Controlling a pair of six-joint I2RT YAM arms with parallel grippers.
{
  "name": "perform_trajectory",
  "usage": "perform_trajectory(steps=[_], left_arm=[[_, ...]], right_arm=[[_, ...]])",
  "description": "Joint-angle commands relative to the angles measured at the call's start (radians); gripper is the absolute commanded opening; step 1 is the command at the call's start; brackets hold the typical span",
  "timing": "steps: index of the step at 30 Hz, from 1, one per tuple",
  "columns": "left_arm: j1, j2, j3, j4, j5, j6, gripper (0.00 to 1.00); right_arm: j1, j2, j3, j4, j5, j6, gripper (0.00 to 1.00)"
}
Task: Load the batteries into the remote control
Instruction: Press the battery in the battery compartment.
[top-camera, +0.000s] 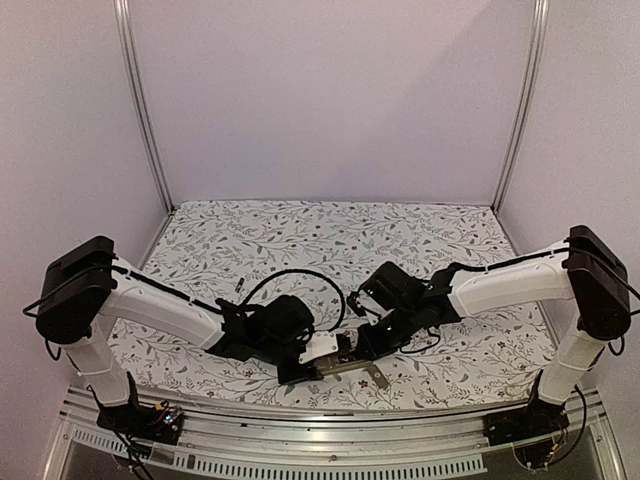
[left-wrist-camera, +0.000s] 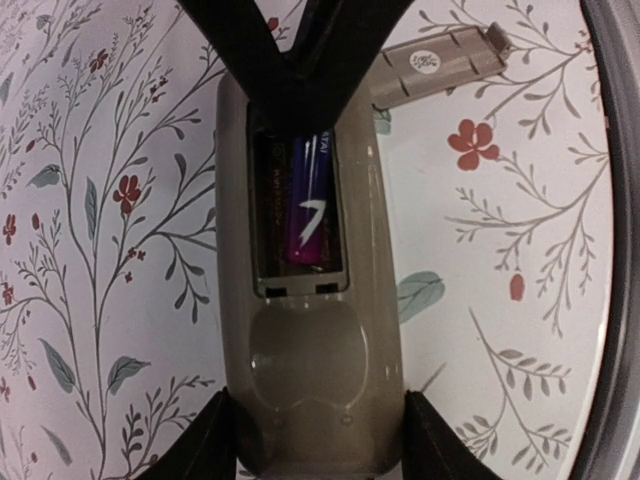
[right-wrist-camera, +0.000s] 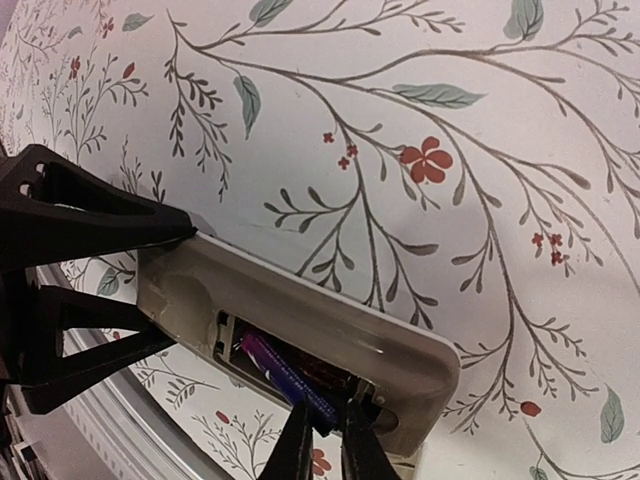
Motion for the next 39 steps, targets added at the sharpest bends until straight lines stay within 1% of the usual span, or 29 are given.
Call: perform_trajectory(steps=[1,3,7,13,16,20,26,30,34,36,39], left_arm=[[-0.006,0.057,-0.019,-0.096,-0.022,0.012,0.50],[-0.006,0.058,-0.019,-0.095,-0.022,0.012,0.49],[-0.006,0.058,-0.019,-0.096,-0.022,0.011,0.49],[-0.006,0.057,-0.019,-0.095,-0.023,0.012,0.49],[-0.005,0.058,-0.018,-0.096,-0.022,0.012,0.49],[-0.005,0.056,-0.019,-0.096,-0.022,0.011,0.49],[-0.003,0.056,-0.018,-0.098,-0.022,0.014,0.49],[0.000,0.056,-0.017,-0.102,0.001,0.015,0.49],[0.003,0.059,-0.015,-0.102,0.006,0.015,0.49],[0.004,0.059,-0.014,-0.104,0.007,0.015,0.49],[0.004,0.059,-0.013,-0.104,0.007,0.016,0.49]], right_arm=[[0.004,0.022,0.033,-0.050,0.025,-0.079,0.11],[0.004,0.016,0.043,-0.050,0.017,-0.120,0.12],[0.005,0.038,0.048,-0.037,-0.020,-0.141,0.14],[0.004,0.046,0.036,-0.015,-0.052,-0.162,0.12],[0.004,0.056,0.040,-0.018,-0.050,-0.174,0.16],[0.003,0.051,0.053,-0.024,-0.041,-0.203,0.17],[0.003,0.045,0.107,-0.070,-0.025,-0.254,0.23],[0.003,0.024,0.144,-0.092,-0.025,-0.331,0.24],[-0.011,0.019,0.131,-0.111,-0.041,-0.388,0.25],[-0.046,0.021,0.111,-0.121,-0.053,-0.368,0.25],[-0.063,0.003,0.081,-0.102,-0.091,-0.322,0.31]])
